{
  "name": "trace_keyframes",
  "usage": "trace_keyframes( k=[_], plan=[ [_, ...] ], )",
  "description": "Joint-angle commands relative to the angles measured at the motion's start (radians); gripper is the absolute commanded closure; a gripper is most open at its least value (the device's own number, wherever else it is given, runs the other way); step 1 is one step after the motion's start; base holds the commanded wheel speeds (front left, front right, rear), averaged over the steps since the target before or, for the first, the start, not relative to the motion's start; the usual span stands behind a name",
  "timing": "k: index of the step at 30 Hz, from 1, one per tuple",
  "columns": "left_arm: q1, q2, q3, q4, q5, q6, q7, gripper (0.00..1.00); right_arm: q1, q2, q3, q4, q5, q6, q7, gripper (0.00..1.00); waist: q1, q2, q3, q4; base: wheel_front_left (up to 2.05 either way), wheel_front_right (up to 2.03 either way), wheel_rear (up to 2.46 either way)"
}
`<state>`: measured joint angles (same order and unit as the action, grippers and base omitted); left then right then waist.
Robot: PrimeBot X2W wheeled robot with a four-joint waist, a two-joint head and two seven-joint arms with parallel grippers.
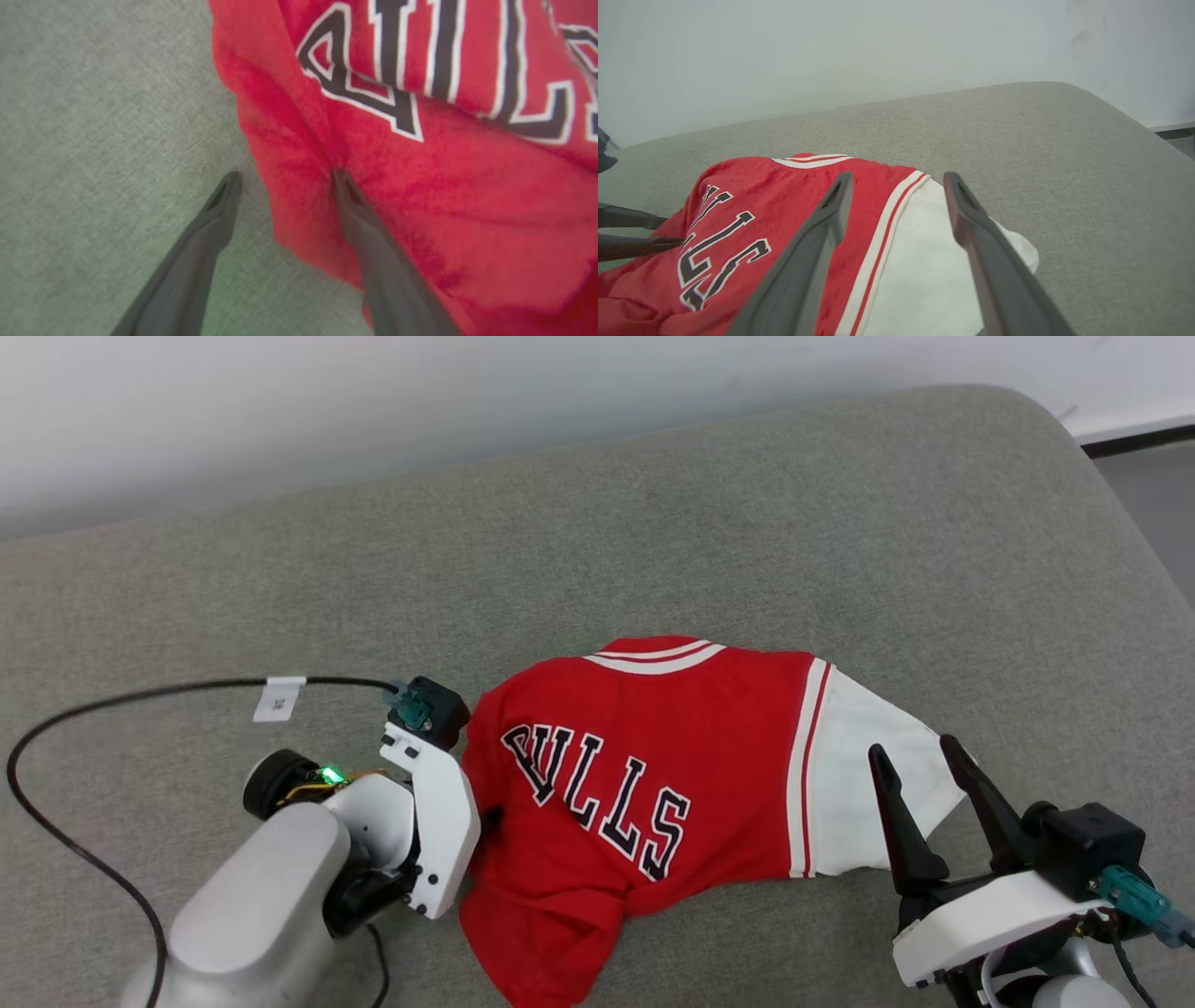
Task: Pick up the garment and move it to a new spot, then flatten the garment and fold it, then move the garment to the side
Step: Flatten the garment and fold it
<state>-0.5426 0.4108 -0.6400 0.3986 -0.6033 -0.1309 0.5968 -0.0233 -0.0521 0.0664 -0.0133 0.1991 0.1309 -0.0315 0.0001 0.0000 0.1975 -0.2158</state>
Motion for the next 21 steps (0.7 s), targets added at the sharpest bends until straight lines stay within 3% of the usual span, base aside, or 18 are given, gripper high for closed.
trace_keyframes(
  k=[1, 5, 6, 7, 8, 9, 10, 16, 21],
  plan=[
    [-0.012, 0.020, -0.022, 0.013, -0.012, 0.001, 0.044, 0.00, -0.014, 0.003, 0.003, 0.005, 0.005, 0.000, -0.009, 0.00, -0.0001, 0.0000, 0.012, -0.008, 0.00, 0.00, 0.00],
    [-0.014, 0.034, -0.073, 0.029, -0.075, 0.001, 0.146, 0.00, -0.021, 0.003, 0.004, 0.022, 0.022, 0.000, -0.016, 0.00, -0.0001, 0.0000, 0.018, -0.009, 0.00, 0.00, 0.00],
    [-0.014, 0.033, -0.081, 0.031, -0.088, 0.001, 0.161, 0.09, -0.022, 0.003, 0.006, 0.027, 0.026, 0.000, -0.018, 0.00, -0.0001, 0.0000, 0.019, -0.010, 0.00, 0.00, 0.00],
    [-0.017, 0.033, -0.087, 0.030, -0.097, 0.001, 0.168, 0.45, -0.022, 0.003, 0.008, 0.030, 0.027, 0.000, -0.018, 0.00, -0.0001, 0.0000, 0.019, -0.010, 0.00, 0.00, 0.00],
    [-0.025, 0.033, -0.089, 0.028, -0.098, 0.001, 0.162, 0.61, -0.025, 0.003, 0.010, 0.031, 0.030, 0.000, -0.022, 0.00, -0.0001, 0.0000, 0.019, -0.008, 0.00, 0.00, 0.00],
    [-0.033, 0.034, -0.093, 0.025, -0.090, 0.001, 0.149, 0.92, -0.027, 0.003, 0.011, 0.034, 0.034, 0.000, -0.022, 0.00, -0.0001, 0.0000, 0.017, -0.007, 0.00, 0.00, 0.00],
    [-0.040, 0.033, -0.093, 0.021, -0.080, 0.001, 0.127, 1.00, -0.028, 0.003, 0.011, 0.037, 0.030, 0.000, -0.022, 0.00, -0.0001, 0.0000, 0.013, -0.006, 0.00, 0.00, 0.00],
    [-0.072, -0.004, -0.063, -0.020, 0.017, 0.065, -0.117, 1.00, -0.011, 0.003, -0.023, 0.038, -0.031, 0.000, -0.002, 0.00, -0.0001, 0.0000, -0.034, 0.026, 0.00, 0.00, 0.00],
    [-0.055, -0.048, -0.098, -0.078, 0.107, 0.112, -0.267, 1.00, 0.015, 0.003, -0.051, 0.010, -0.042, 0.000, 0.031, 0.00, -0.0001, 0.0000, -0.085, 0.065, 0.00, 0.00, 0.00]
  ],
)
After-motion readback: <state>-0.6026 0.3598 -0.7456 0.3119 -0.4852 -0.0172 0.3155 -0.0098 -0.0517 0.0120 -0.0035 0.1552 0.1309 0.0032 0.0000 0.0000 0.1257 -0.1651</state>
